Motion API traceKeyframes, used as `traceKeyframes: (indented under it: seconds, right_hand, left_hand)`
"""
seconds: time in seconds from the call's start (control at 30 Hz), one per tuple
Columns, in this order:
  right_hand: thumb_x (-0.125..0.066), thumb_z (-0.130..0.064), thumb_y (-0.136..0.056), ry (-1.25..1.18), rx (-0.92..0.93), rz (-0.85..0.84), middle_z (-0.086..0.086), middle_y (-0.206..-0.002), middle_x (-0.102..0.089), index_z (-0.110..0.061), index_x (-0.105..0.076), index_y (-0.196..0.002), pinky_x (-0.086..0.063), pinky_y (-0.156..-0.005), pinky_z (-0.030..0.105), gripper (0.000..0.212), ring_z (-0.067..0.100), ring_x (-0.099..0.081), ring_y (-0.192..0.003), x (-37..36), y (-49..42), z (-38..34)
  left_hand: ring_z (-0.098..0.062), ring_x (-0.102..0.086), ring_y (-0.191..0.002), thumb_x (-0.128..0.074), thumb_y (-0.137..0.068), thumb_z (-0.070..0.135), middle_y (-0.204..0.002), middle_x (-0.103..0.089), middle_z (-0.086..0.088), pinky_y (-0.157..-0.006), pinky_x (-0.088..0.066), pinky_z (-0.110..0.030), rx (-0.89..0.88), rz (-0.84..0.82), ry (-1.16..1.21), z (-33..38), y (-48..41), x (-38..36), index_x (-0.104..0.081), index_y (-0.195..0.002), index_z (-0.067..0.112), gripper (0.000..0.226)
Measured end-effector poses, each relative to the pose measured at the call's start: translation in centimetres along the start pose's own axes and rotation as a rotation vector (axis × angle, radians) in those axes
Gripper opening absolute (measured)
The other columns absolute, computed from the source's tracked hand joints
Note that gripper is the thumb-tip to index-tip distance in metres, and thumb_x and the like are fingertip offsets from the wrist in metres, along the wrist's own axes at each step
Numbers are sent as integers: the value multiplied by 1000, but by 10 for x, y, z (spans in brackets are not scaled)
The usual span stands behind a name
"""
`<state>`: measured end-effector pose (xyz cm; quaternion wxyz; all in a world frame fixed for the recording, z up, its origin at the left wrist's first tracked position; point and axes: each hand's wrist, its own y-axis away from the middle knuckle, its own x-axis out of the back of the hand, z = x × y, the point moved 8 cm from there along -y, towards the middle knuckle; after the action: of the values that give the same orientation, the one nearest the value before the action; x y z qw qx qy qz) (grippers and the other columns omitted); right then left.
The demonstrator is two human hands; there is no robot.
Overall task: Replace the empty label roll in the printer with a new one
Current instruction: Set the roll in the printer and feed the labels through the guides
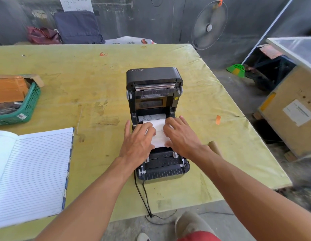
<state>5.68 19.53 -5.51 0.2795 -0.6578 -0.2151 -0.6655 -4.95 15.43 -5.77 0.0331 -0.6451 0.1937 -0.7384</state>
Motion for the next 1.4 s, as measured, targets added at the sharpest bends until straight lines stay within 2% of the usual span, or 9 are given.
traceKeyframes:
  seconds: [0.17, 0.3, 0.53, 0.6, 0.7, 0.8, 0.93, 1.2, 1.4]
  right_hand:
    - [-72, -32, -87, -35, 30, 45, 8, -126, -50, -7, -67, -108, -21, -117, 45, 33, 27, -48, -116, -4, 1, 3]
    - [-74, -24, -87, -115, 70, 125, 13, -116, -58, -6, -74, -89, -33, -110, 49, 18, 34, -57, -106, -2, 11, 8]
    - [-87, -6, -66, -67, 121, 116, 22, -120, -60, -4, -72, -68, -34, -110, 60, 15, 40, -54, -121, -9, 28, 3]
    - [-86, -9, -70, -41, 150, 105, 21, -125, -59, -4, -73, -69, -32, -110, 64, 14, 41, -50, -126, -15, 36, -3]
    - [-86, -11, -68, -10, 171, 93, 17, -114, -62, -6, -74, -70, -38, -103, 61, 13, 39, -57, -110, -21, 46, -10]
    - [-86, -10, -67, 37, 131, 41, 11, -101, -60, -10, -72, -78, -44, -88, 52, 17, 34, -55, -97, -27, 46, -13]
    - [-76, -16, -81, 82, 108, -42, 2, -96, -56, -18, -67, -93, -37, -88, 44, 15, 26, -48, -97, -32, 43, -13]
    - [-69, -11, -85, 65, 39, -118, 0, -91, -53, -17, -66, -90, -35, -84, 41, 8, 25, -47, -95, -33, 42, -18]
    - [-67, -3, -82, 48, 19, -93, 0, -85, -40, -13, -60, -83, -35, -79, 40, 12, 25, -45, -90, -34, 45, -18]
  left_hand:
    - [-27, -61, -105, -91, -63, 19, -120, -63, -6, -111, -26, -65, 18, 17, -36, 3, 3, -1, -63, -101, 14, 47]
    - [-29, -61, -100, -91, -62, 12, -119, -63, -10, -108, -31, -66, 41, 39, -31, 7, 7, -5, -63, -94, 12, 43]
    - [-34, -54, -118, -80, -76, 4, -130, -58, -17, -110, -26, -66, 126, 62, -81, 21, 18, -14, -61, -86, 11, 23]
    - [-35, -50, -126, -80, -78, 8, -136, -55, -18, -110, -23, -67, 122, 22, -113, 23, 22, -15, -63, -80, 10, 18]
    - [-36, -49, -124, -80, -77, 12, -135, -56, -19, -107, -28, -66, 110, -17, -157, 25, 27, -12, -66, -72, 10, 15]
    - [-33, -52, -100, -79, -74, 10, -109, -63, -13, -83, -42, -51, 87, -36, -217, 28, 32, -11, -69, -75, 10, 10]
    - [-28, -55, -74, -75, -79, 1, -81, -64, -6, -66, -39, -39, 65, -83, -184, 27, 39, -19, -71, -80, 11, 11]
    - [-22, -49, -69, -49, -93, 6, -77, -66, -4, -68, -20, -31, 90, -179, -90, 22, 35, -24, -67, -82, 12, 22]
    - [-22, -56, -77, -53, -97, 19, -82, -68, -2, -75, -37, -34, 100, -192, 9, 15, 40, -23, -73, -86, 12, 24]
